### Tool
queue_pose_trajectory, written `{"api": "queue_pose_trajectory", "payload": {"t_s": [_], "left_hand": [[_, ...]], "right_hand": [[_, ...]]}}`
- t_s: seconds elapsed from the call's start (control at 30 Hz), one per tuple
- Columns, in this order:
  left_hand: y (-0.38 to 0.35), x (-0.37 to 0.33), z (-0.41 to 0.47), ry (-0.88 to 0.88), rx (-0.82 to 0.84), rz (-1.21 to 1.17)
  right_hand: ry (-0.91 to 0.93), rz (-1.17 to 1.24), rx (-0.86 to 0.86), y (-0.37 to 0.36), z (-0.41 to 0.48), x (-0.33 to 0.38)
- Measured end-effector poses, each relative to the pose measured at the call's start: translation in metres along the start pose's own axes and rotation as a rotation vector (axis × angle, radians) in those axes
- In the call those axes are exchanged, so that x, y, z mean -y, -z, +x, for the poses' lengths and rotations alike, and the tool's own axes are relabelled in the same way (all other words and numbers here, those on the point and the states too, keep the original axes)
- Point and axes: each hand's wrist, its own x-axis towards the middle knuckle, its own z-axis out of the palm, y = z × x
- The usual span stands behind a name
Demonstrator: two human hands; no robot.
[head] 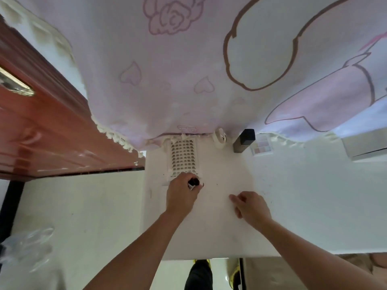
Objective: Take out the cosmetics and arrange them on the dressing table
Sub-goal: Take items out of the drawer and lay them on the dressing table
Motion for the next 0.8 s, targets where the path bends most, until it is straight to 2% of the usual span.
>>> {"api": "queue_pose_trajectory", "payload": {"t_s": [0.2, 0.5, 0.8], "left_hand": [[-0.032, -0.008, 0.003, -0.117, 0.013, 0.119], [-0.031, -0.011, 0.001, -0.101, 0.004, 0.126], [-0.023, -0.008, -0.011, 0.013, 0.006, 0.047]], "right_hand": [[-0.009, 0.008, -0.016, 0.003, 0.001, -0.018], [0.005, 0.019, 0.0, 0.006, 0.004, -0.021], [0.044, -0.048, -0.013, 0.005, 0.007, -0.017]]}}
